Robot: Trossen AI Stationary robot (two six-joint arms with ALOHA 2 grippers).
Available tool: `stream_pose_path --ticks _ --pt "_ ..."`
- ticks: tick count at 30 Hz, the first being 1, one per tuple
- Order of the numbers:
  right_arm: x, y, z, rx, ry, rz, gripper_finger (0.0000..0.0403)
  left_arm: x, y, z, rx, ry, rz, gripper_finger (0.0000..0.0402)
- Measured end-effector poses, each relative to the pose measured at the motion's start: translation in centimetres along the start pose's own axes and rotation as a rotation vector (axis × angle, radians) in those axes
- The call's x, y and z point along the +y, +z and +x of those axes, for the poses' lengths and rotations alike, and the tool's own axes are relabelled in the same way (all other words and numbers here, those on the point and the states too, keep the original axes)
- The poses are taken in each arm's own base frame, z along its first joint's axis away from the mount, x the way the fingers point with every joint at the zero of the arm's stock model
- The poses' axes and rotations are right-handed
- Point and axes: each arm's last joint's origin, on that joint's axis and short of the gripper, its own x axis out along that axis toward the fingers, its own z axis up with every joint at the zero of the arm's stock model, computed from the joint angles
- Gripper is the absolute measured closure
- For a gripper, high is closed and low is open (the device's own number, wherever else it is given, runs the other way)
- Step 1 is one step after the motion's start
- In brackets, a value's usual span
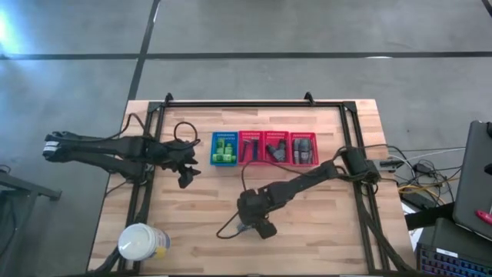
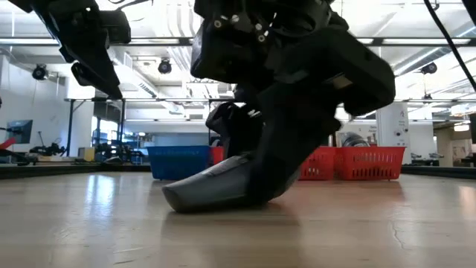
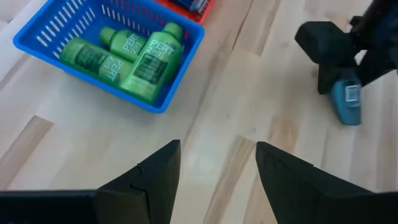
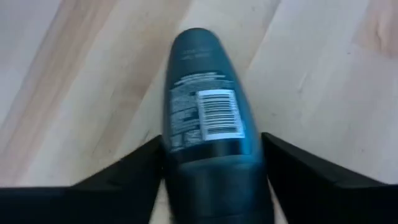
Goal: Pick & Place Travel size toiletries
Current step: Put the gray deodorant into the right red bin
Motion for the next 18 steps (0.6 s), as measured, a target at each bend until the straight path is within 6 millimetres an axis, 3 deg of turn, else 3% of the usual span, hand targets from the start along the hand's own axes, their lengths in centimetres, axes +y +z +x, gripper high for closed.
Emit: stream_pose_path --ticks 3,8,13,16,18 --pt "-0.1 -0.1 -0.4 0.028 -0.004 0.021 0.0202 0.0 0.0 -0.3 -0.010 -0.009 -0.001 0.0188" --pt "-0.9 -0.8 -3.4 0.112 -0.084 0.137 0.0201 0.1 -0.1 -0.9 -0.035 -0.022 -0.003 0.0188" --pt "-3.0 -2.8 -11.7 0.124 -0.288 0.446 0.0201 0.3 0.0 -1.5 -0.089 0.006 -0.007 0.0188" --pt "-4.1 -6.4 -16.5 0.108 -0.429 0.817 0.0201 0.5 0.1 -1.8 -0.134 0.052 -0.011 0.0188" --pt "-4.7 -9.7 -18.9 0.064 -0.504 1.177 0.0201 0.6 0.2 -1.9 -0.163 0.088 -0.015 0.0188"
